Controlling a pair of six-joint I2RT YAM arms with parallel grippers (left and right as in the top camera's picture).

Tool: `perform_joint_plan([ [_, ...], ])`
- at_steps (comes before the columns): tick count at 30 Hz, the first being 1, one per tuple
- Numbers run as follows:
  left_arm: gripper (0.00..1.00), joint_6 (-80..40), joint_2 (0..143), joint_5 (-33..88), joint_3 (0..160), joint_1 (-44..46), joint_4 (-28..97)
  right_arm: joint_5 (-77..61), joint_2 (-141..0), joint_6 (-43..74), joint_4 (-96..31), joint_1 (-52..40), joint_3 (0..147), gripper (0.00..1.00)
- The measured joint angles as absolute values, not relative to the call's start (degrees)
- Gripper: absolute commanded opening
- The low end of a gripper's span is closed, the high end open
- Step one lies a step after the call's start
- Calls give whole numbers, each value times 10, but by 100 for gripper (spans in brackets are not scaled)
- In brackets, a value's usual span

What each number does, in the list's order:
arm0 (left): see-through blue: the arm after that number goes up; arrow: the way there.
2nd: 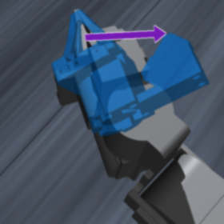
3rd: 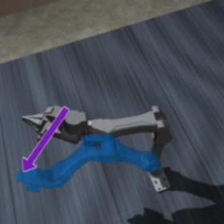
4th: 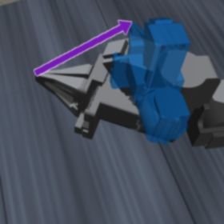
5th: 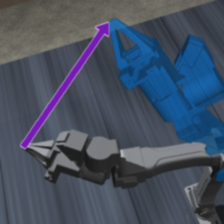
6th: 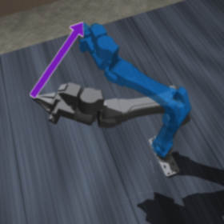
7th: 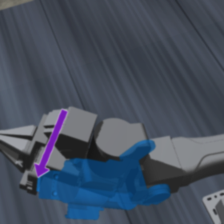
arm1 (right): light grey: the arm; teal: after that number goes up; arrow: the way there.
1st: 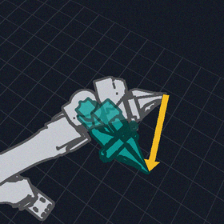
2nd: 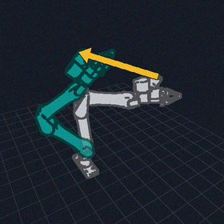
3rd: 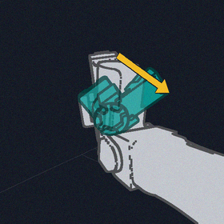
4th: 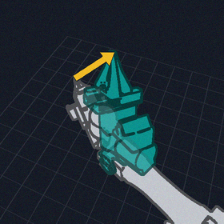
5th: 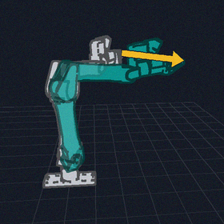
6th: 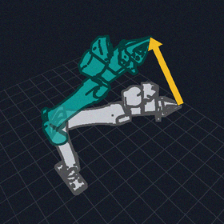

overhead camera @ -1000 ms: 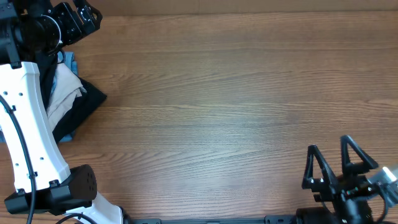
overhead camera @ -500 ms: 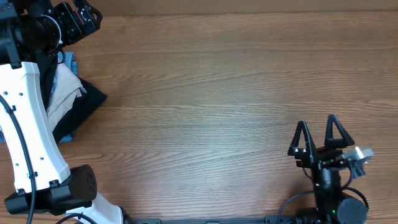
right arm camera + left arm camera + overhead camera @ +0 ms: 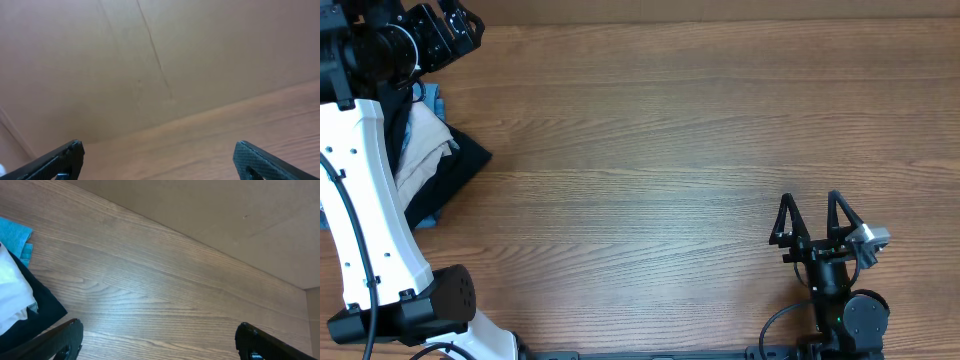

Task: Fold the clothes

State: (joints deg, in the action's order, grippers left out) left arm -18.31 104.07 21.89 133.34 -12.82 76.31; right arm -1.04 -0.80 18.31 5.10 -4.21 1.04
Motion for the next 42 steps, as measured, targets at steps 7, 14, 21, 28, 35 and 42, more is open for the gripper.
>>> perform_joint_plan([
  [7,100,-183,1041,219,1333,-128,763,-10,-8,119,-6,-42,10,100],
  [14,100,-183,1041,219,1333,-128,763,-12,-8,36,-50,-42,10,100],
  [21,100,-183,1041,219,1333,-128,763,-17,-8,-74,-50,-42,10,100],
  [28,100,-183,1041,219,1333,-128,763,-17,-8,-96,-50,-42,10,100],
  [35,100,-183,1041,219,1333,-128,763,-4,-8,-71,-50,-42,10,100],
  [42,100,-183,1041,219,1333,-128,763,5,-8,-37,-50,-42,10,100],
])
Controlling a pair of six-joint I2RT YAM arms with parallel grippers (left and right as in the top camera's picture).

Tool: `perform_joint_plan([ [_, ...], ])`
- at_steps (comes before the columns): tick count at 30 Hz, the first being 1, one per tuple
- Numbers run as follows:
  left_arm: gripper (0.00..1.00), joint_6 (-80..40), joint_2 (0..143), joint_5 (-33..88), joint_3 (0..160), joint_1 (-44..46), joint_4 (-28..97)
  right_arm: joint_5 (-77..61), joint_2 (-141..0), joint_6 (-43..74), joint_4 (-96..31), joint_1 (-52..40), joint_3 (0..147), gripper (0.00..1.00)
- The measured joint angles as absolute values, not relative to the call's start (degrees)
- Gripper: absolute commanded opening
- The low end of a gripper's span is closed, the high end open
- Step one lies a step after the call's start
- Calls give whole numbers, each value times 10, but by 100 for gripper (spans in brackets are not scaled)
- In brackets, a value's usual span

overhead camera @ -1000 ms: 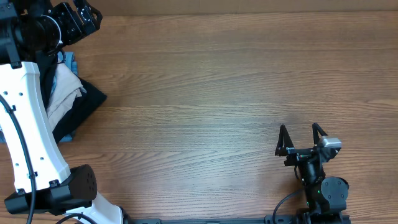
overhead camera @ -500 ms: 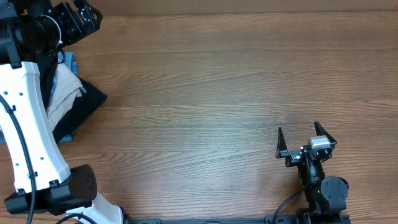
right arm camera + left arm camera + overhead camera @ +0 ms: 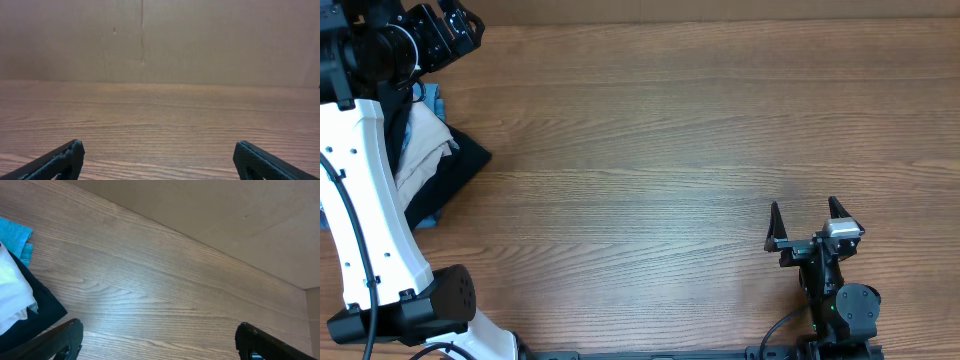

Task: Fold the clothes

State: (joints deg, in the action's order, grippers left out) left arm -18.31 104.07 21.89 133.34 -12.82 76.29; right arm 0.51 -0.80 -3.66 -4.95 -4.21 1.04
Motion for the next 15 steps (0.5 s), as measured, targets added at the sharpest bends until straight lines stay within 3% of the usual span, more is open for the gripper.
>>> perform_joint_plan([
  [15,100,-183,1041,219,1333,-128,763,7,-8,-32,-50,-42,11,100],
])
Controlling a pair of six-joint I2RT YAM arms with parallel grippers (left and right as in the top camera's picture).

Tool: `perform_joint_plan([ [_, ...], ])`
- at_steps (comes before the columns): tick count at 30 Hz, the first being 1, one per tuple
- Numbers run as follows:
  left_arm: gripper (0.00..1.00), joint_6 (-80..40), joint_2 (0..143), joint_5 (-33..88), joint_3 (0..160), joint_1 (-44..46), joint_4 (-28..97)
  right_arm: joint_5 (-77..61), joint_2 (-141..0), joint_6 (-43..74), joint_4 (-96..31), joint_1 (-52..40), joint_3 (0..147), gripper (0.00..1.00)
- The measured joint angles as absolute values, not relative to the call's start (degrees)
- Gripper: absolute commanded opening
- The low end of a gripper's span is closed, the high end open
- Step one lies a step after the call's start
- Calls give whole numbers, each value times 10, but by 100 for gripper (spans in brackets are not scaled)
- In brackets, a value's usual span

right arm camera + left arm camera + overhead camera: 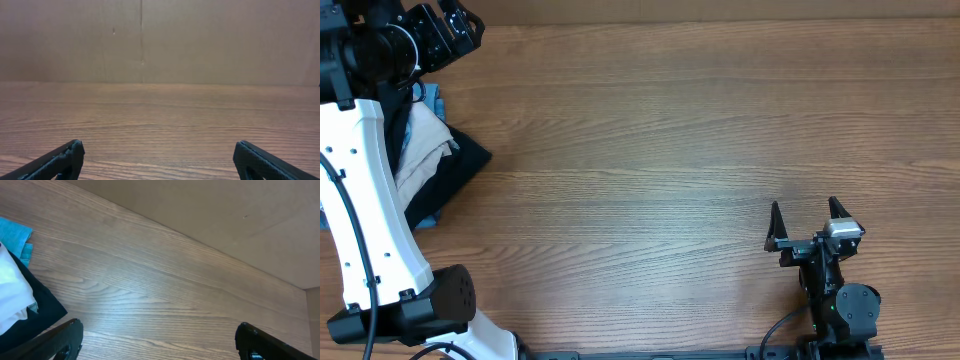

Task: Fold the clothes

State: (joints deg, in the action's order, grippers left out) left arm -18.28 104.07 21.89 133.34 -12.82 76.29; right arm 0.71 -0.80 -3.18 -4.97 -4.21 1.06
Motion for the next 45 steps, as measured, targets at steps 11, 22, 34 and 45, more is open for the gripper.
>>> perform_joint_plan([
  [11,100,-183,1041,219,1333,-128,763,9,-8,-32,-50,-42,10,100],
  [22,100,-183,900,217,1327,-10,763,9,-8,-32,-49,-42,10,100],
  [34,100,-183,732,221,1313,90,785,9,-8,-32,-50,-42,10,100],
  [45,100,-183,552,185,964,90,777,9,-8,-32,-51,-42,10,100],
])
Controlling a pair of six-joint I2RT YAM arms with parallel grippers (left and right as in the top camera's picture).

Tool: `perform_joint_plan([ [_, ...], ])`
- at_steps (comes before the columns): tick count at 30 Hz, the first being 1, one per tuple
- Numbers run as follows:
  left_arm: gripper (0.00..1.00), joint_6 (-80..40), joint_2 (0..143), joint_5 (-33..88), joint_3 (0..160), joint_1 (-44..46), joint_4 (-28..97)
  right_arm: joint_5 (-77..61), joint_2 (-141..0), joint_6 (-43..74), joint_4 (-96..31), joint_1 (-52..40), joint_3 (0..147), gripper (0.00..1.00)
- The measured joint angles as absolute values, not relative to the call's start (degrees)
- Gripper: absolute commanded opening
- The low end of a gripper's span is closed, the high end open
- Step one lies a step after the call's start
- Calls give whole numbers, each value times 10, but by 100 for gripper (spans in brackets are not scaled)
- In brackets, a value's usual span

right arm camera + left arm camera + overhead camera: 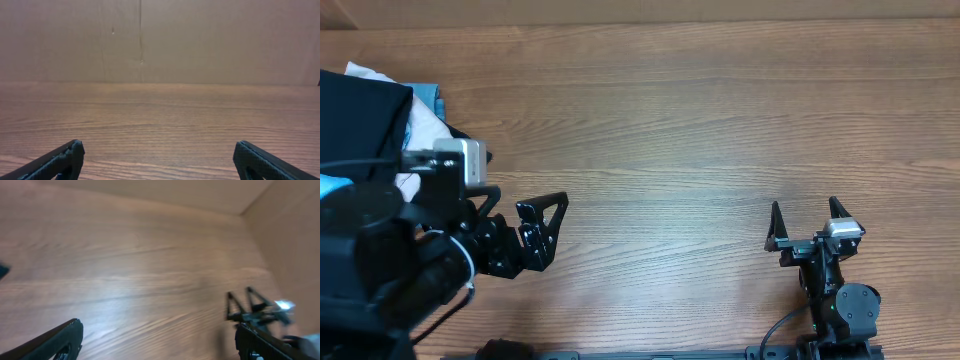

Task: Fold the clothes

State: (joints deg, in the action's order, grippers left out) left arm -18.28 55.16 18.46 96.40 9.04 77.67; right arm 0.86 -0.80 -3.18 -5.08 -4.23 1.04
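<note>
The clothes pile (424, 122) lies at the table's far left: a white garment, a blue one (426, 96) behind it, and dark cloth, partly covered by my left arm. My left gripper (542, 230) is open and empty, right of and nearer than the pile, pointing right. The left wrist view is blurred; its fingertips (60, 339) frame bare wood. No clothes show there. My right gripper (808, 222) is open and empty near the front right, also visible far off as the right gripper (256, 309). The right wrist fingertips (62, 159) frame bare table.
A wooden table (700, 130) spreads between the two arms. A cardboard wall (160, 40) stands along the table's far edge. The left arm's dark bulk (380, 270) fills the lower left of the overhead view.
My left gripper was at the far left corner beyond the clothes pile; it is now nearer the front, right of the pile, facing right across the table. The right gripper has not moved.
At first the left gripper was open at the far left corner above the pile, and the right gripper tilted up at the wall. Then the right gripper sat level, slightly left. Both held still, and now the left gripper is open beside the pile.
</note>
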Motion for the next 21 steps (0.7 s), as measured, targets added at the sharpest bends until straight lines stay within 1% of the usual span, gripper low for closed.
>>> perform_joint_plan([
  [2,100,-183,522,162,890,90,763,9,-8,-32,-51,-42,10,100],
  [5,100,-183,471,138,763,90,665,9,-8,-32,-51,-42,10,100],
  [6,100,-183,449,132,708,90,601,9,-7,-32,-51,-42,10,100],
  [9,100,-183,405,126,595,90,474,9,-7,-32,-51,-42,10,100],
  [11,100,-183,369,121,502,90,365,9,-7,-32,-51,-42,10,100],
  [12,100,-183,361,121,479,90,347,9,-7,-32,-51,-42,10,100],
  [13,100,-183,351,118,446,90,293,9,-7,-31,-51,-42,10,100],
  [14,100,-183,330,113,383,90,212,9,-7,-32,-51,-42,10,100],
  [15,100,-183,322,110,359,90,186,9,-7,-32,-51,-42,10,100],
  [18,100,-183,279,95,245,90,37,8,-7,-32,-51,-42,10,100],
  [21,100,-183,246,80,167,89,-46,9,-7,-32,-51,-42,10,100],
])
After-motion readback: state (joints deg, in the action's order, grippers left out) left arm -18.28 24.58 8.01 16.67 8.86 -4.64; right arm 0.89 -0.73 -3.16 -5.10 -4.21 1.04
